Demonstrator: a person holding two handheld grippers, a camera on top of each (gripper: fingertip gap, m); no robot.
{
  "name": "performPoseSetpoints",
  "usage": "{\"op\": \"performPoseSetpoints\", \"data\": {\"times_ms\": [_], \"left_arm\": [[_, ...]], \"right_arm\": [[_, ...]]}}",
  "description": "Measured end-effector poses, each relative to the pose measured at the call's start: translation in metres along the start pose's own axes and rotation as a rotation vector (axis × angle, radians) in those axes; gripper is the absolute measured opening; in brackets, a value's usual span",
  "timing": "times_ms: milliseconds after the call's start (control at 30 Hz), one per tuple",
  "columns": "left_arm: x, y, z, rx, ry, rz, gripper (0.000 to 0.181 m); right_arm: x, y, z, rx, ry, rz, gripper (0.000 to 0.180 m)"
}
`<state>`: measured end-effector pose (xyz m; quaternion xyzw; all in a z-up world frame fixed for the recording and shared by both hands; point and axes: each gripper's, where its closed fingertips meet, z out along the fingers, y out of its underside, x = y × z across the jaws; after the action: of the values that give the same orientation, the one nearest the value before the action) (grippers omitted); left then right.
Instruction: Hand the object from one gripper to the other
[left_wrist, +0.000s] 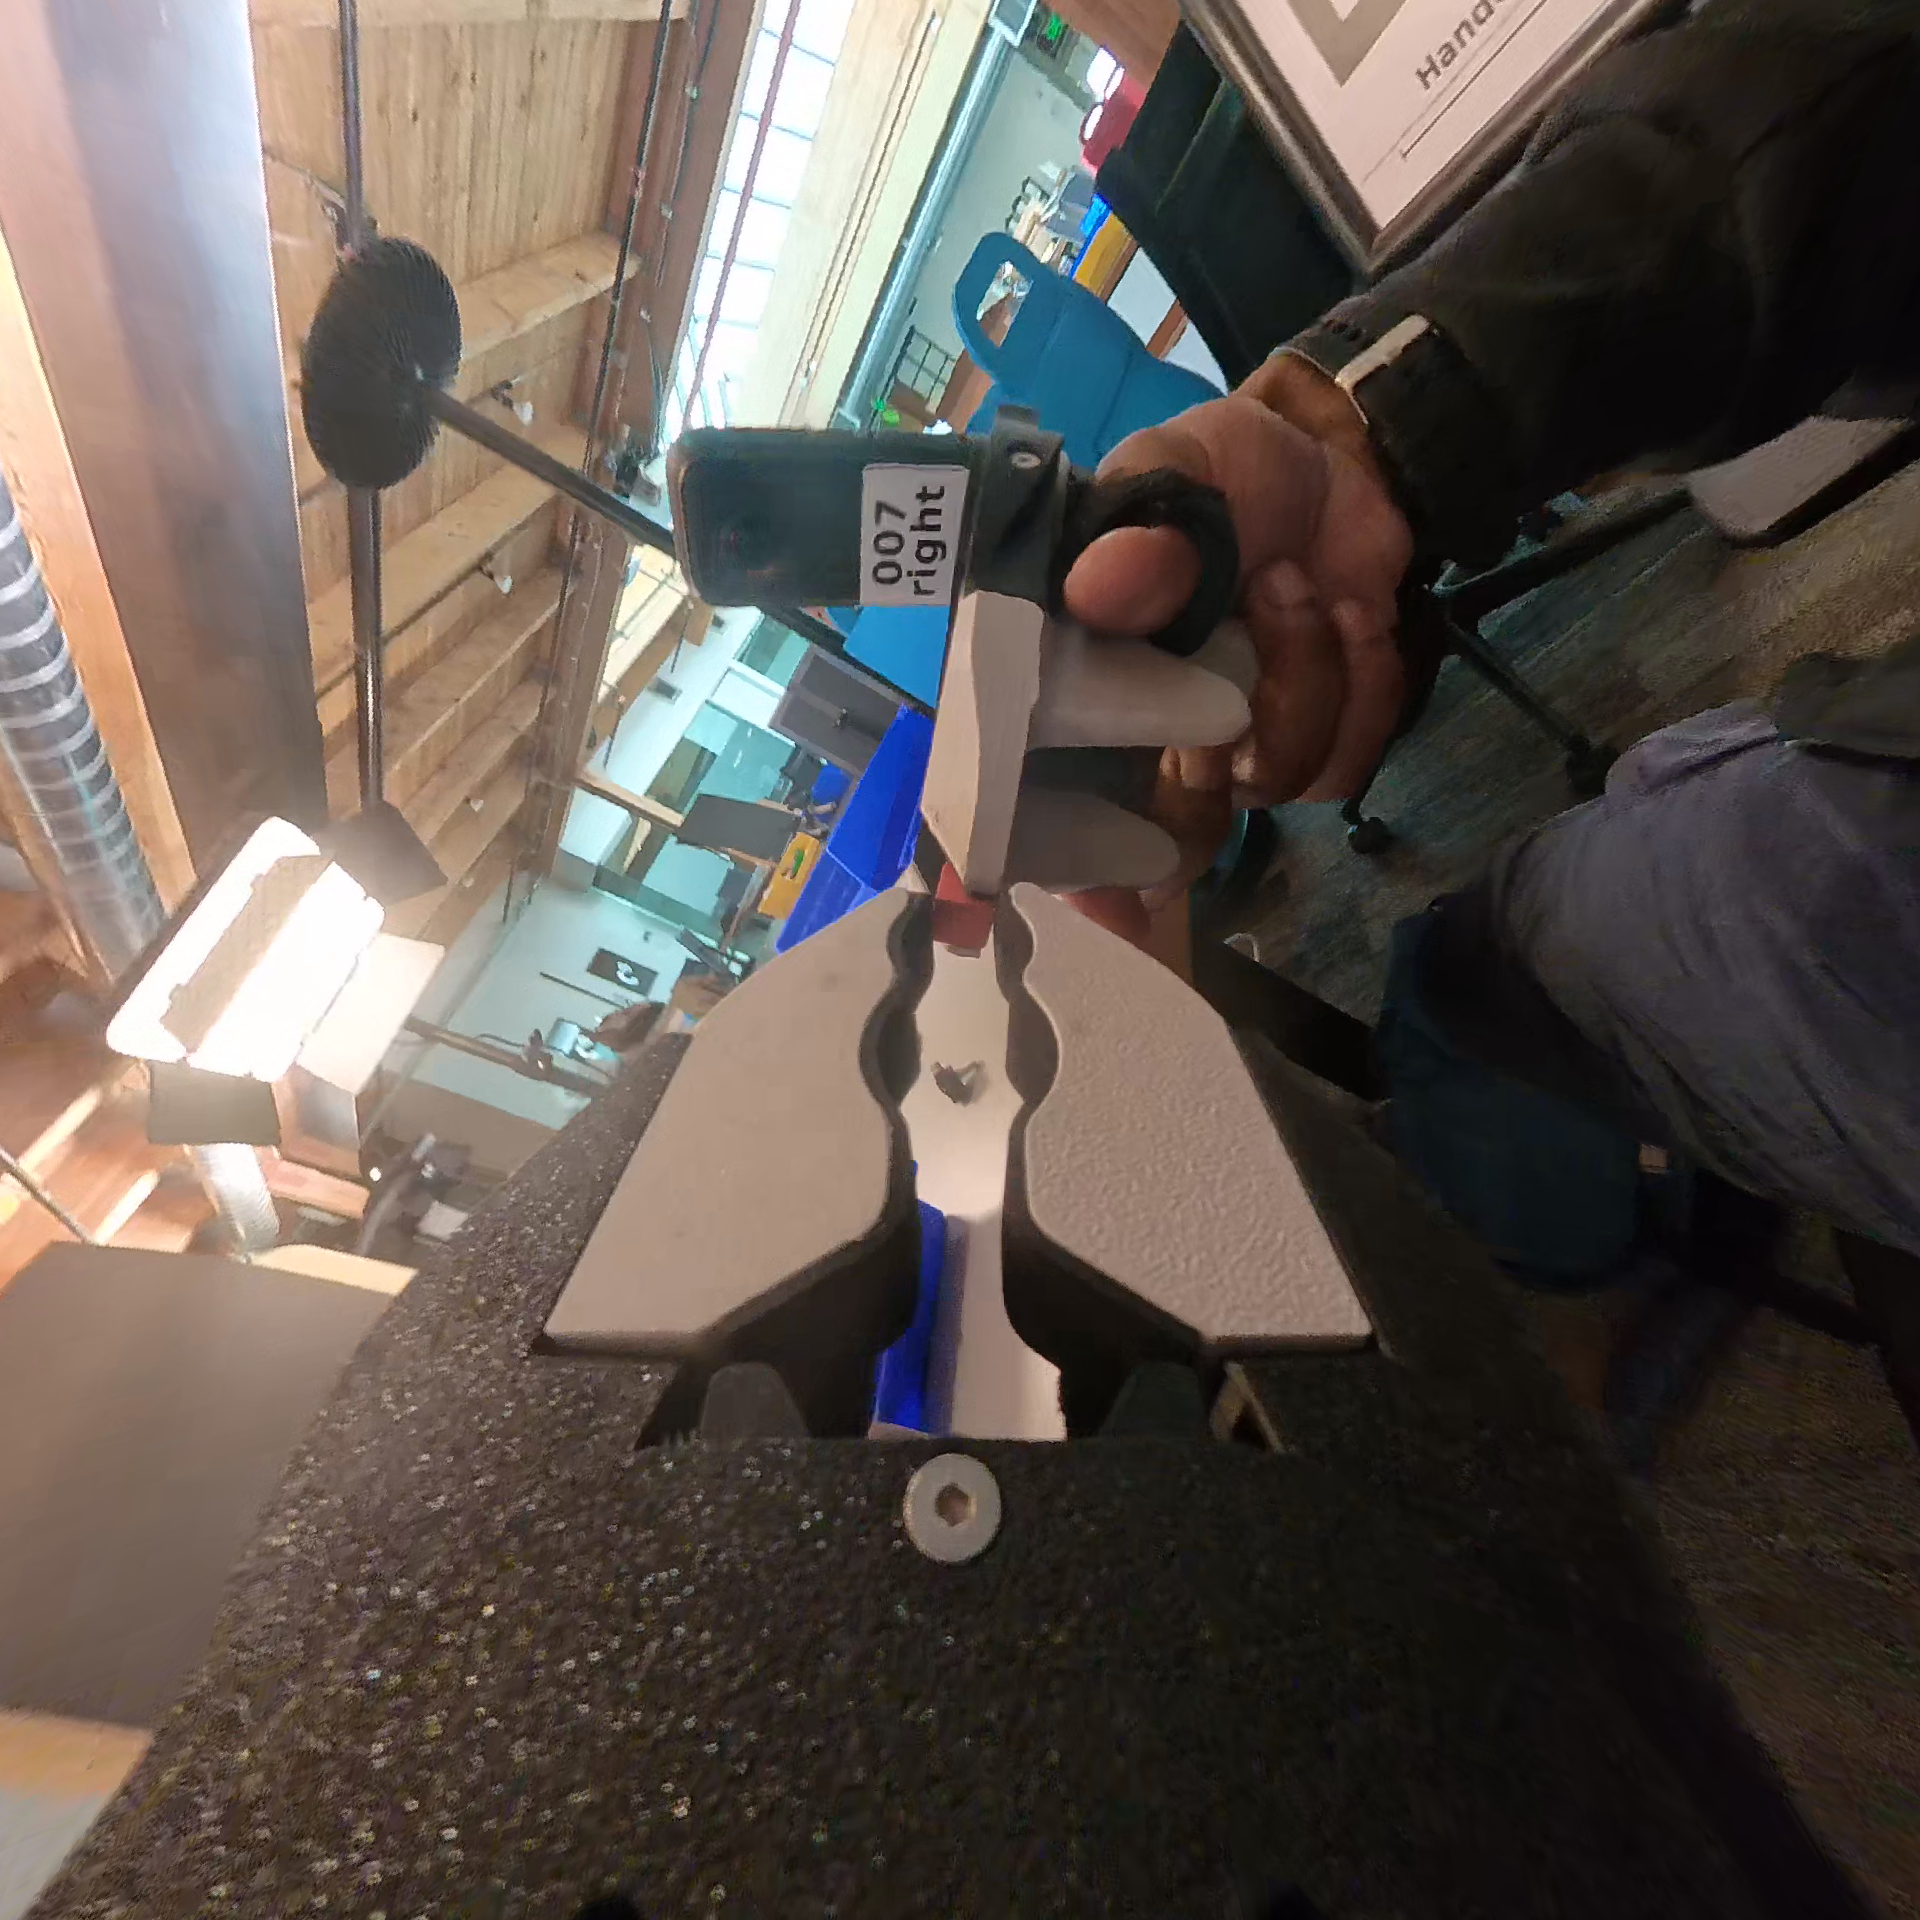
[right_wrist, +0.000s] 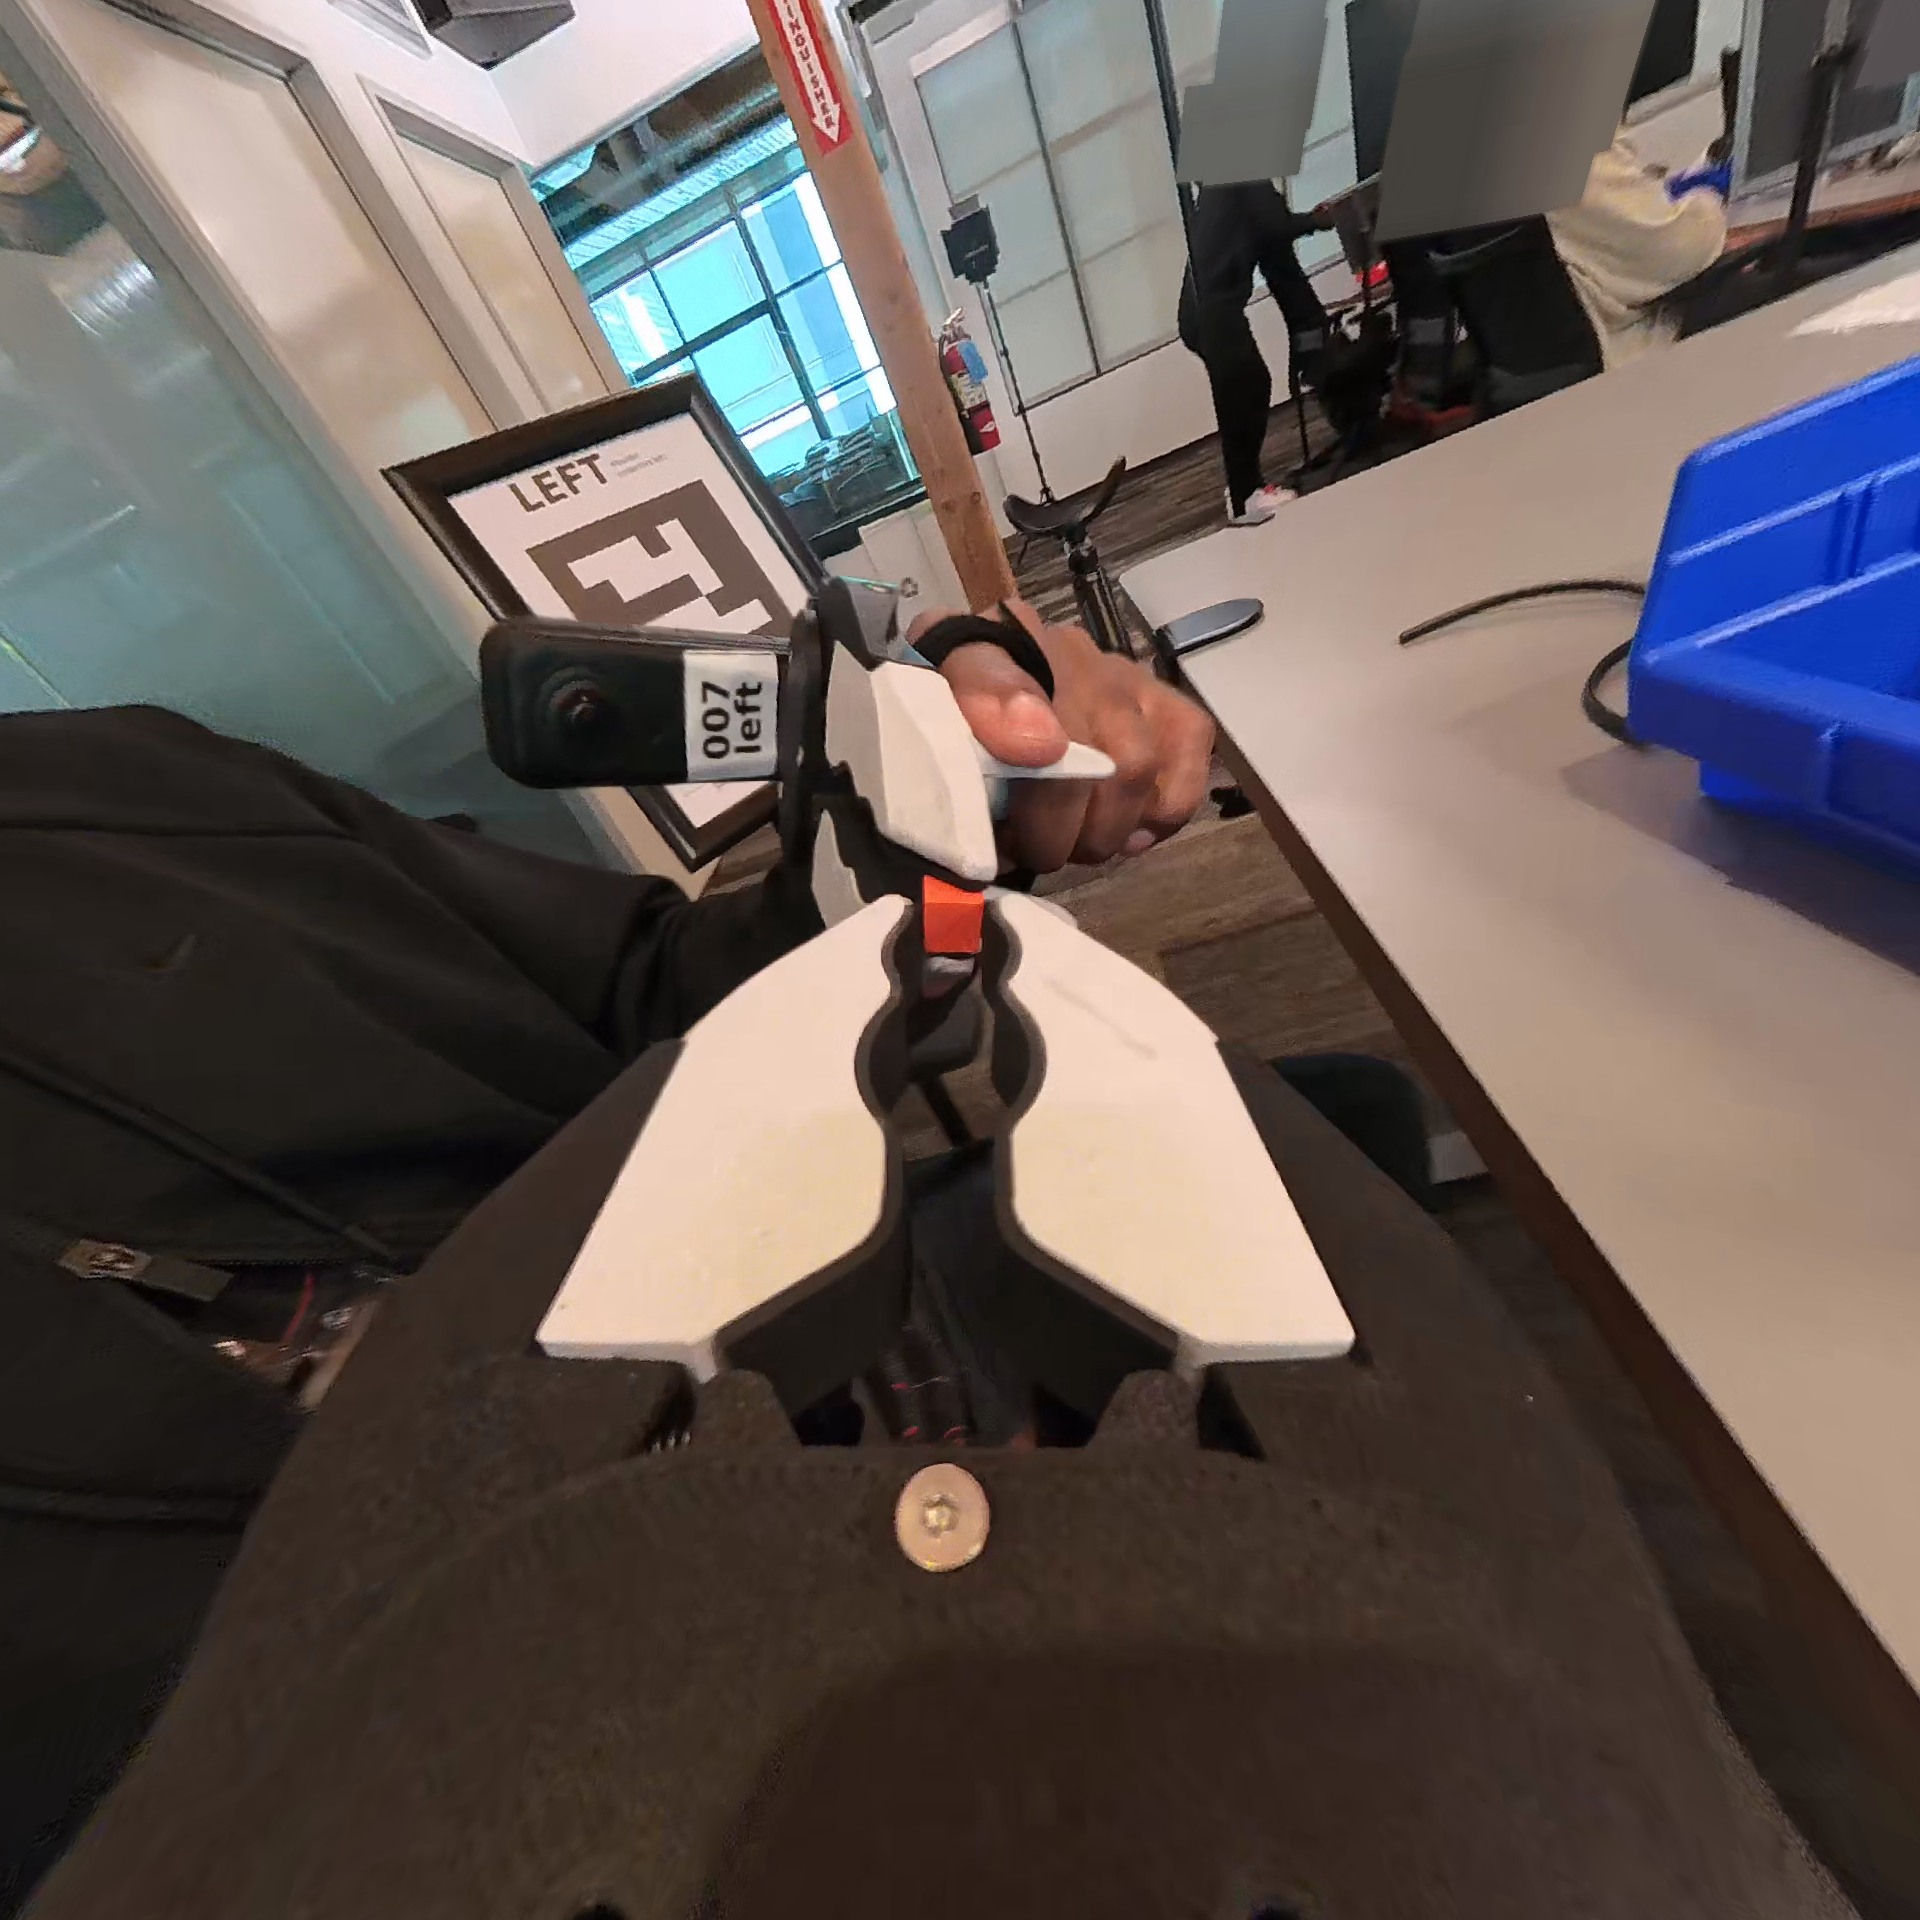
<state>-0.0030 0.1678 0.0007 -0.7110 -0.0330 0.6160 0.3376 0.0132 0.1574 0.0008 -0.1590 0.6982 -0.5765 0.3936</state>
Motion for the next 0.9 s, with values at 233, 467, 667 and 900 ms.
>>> {"op": "performPoseSetpoints", "data": {"times_ms": [233, 467, 667, 900], "left_arm": [[-0.026, 0.012, -0.015, -0.033, -0.066, -0.454, 0.011], [-0.038, 0.012, -0.036, 0.129, 0.026, -1.174, 0.011], [-0.037, 0.009, -0.048, 0.299, 0.07, -1.512, 0.01], [-0.031, 0.002, -0.053, 0.31, 0.045, -1.54, 0.011]], "right_arm": [[0.01, -0.021, 0.005, 0.066, 0.166, -0.399, 0.014], [0.007, -0.029, 0.022, 0.083, 0.29, -0.856, 0.02], [0.002, -0.034, 0.045, 0.131, 0.355, -1.081, 0.023], [-0.001, -0.032, 0.062, 0.147, 0.324, -1.123, 0.021]]}}
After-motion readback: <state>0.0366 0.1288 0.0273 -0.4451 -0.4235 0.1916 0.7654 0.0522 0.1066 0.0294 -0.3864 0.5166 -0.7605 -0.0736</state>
